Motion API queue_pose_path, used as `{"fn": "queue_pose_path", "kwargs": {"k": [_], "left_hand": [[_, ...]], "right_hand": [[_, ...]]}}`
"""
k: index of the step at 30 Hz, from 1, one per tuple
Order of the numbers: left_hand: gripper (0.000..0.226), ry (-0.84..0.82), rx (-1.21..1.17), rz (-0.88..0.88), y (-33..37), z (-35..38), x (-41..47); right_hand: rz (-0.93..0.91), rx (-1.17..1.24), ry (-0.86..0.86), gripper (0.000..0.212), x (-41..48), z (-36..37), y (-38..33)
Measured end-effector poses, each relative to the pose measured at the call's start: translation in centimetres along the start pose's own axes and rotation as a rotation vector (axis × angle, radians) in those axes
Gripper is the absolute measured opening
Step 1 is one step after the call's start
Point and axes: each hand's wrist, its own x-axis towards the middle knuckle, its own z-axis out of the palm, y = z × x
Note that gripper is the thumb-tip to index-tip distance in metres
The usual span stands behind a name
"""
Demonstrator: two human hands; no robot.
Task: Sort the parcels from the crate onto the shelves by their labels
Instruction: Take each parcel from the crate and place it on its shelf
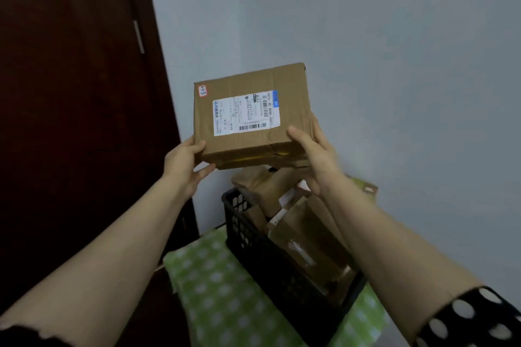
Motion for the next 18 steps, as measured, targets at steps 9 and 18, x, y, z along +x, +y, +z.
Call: {"fn": "queue_pose_path", "kwargs": {"k": [9, 18], "left_hand": [[0.022, 0.193, 0.076, 0.072, 5.0, -12.4, -6.6], [0.075, 0.292, 0.288, 0.014, 9.6, -21.0, -10.5]], "right_hand": [[0.206, 0.323, -0.217, 0.055, -4.9, 8.3, 3.9], [0.287, 0.399, -0.327, 0.047, -9.1, 13.2, 9.3]]}}
